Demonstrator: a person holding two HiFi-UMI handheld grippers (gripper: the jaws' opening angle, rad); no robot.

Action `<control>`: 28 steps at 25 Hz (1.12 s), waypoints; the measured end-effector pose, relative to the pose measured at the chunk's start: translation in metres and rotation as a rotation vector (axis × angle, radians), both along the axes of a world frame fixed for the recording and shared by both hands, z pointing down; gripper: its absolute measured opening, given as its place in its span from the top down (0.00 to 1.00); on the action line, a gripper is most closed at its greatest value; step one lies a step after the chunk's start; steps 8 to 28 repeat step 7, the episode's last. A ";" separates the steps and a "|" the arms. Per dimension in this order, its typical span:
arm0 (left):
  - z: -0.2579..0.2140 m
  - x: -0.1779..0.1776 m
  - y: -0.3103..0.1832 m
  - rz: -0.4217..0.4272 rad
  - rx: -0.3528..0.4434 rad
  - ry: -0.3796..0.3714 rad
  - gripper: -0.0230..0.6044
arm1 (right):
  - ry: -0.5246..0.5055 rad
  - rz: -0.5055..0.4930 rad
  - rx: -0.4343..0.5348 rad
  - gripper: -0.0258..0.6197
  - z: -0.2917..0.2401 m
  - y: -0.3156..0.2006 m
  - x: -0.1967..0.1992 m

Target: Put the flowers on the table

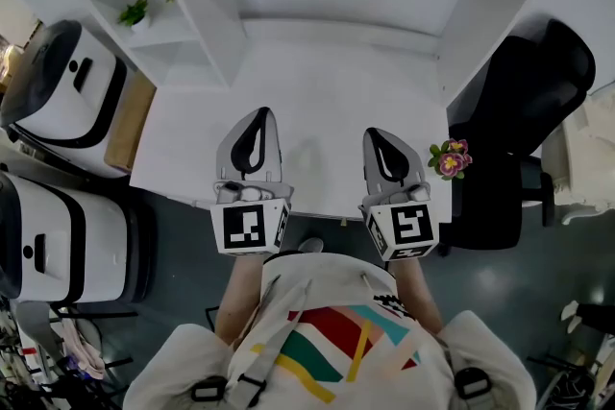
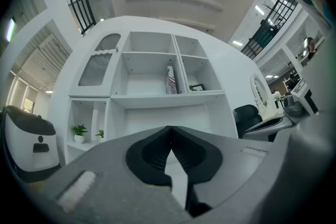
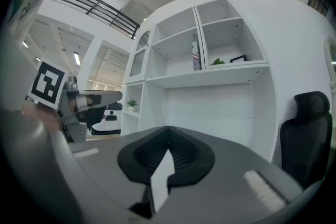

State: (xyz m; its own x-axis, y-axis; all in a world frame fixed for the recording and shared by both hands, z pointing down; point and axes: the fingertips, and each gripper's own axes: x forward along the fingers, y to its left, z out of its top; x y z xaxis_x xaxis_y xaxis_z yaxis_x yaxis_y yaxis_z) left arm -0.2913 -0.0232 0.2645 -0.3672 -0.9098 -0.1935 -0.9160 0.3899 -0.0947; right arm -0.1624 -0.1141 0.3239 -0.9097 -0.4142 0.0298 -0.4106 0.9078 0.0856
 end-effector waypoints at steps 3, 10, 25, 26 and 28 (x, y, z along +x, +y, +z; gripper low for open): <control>-0.003 -0.002 -0.001 0.002 0.004 -0.001 0.96 | -0.001 0.005 0.002 0.96 -0.002 -0.001 0.000; -0.005 -0.003 -0.003 0.009 0.009 -0.001 0.96 | 0.003 0.010 0.008 0.96 -0.004 -0.003 0.001; -0.005 -0.003 -0.003 0.009 0.009 -0.001 0.96 | 0.003 0.010 0.008 0.96 -0.004 -0.003 0.001; -0.005 -0.003 -0.003 0.009 0.009 -0.001 0.96 | 0.003 0.010 0.008 0.96 -0.004 -0.003 0.001; -0.005 -0.003 -0.003 0.009 0.009 -0.001 0.96 | 0.003 0.010 0.008 0.96 -0.004 -0.003 0.001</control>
